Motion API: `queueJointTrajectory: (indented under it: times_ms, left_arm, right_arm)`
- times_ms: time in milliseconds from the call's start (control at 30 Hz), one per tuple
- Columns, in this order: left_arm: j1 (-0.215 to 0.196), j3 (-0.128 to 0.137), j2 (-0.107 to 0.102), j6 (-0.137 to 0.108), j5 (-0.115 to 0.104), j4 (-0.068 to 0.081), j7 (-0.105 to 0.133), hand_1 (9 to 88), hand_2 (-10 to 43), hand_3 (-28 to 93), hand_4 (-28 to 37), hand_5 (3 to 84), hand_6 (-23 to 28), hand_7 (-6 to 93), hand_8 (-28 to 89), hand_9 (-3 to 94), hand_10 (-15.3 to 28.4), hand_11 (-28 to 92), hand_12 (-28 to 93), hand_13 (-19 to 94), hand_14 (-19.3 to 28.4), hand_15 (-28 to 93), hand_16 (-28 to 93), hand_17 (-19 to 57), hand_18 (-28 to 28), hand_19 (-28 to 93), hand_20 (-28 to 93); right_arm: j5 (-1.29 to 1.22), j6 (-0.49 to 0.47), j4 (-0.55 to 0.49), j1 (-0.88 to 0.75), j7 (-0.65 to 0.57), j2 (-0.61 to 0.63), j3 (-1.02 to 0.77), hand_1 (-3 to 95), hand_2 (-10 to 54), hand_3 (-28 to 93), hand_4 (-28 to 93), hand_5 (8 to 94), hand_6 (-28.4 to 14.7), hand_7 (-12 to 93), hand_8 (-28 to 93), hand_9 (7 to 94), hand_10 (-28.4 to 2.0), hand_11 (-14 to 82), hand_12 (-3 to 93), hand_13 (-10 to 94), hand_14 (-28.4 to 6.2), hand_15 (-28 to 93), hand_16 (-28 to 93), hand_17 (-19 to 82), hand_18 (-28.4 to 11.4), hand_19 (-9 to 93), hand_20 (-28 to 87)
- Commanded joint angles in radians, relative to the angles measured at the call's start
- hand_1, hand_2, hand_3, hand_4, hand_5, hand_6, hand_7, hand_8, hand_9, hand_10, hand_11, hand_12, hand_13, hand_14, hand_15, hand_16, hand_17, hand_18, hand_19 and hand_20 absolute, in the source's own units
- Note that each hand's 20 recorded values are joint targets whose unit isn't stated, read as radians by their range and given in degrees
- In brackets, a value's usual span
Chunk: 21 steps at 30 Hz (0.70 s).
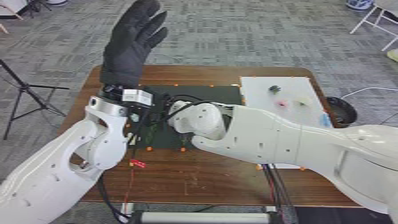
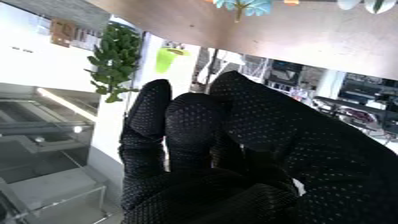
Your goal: Arrange flowers
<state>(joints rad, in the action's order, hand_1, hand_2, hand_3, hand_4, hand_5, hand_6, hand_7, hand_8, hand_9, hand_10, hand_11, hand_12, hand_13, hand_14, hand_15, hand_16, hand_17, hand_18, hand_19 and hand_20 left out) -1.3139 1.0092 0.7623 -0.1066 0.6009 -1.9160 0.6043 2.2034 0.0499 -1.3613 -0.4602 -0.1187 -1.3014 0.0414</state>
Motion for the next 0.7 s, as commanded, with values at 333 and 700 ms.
queueJointTrajectory:
  times_ms: [333,700]
  left_arm:
    - [0.091,-0.062,0.024,0.0,-0.003,0.002,0.048,25.0,-5.7,68,-27.2,25.5,1.4,14.6,-7,18.1,9.3,13,21,14,12.6,14,9,-13.5,18.7,31,12]
    - [0.084,-0.057,0.027,0.014,-0.001,-0.002,0.046,24.9,-5.7,68,-27.0,25.5,1.4,14.5,-7,18.2,9.2,13,21,14,12.6,14,9,-13.5,18.7,31,12]
  right_arm:
    - [0.043,-0.061,0.074,0.03,0.008,-0.074,0.061,48.1,3.4,93,-6,23.1,-0.1,19,-15,24.2,0.1,15.2,2.9,55,-10.4,92,31,16,-19.5,93,31]
    - [0.054,-0.092,0.124,0.041,-0.064,-0.101,0.096,48.1,3.3,93,-6,26.4,0.1,19,-15,25.9,-1.6,15.0,1.9,56,-10.1,91,31,17,-19.9,93,31]
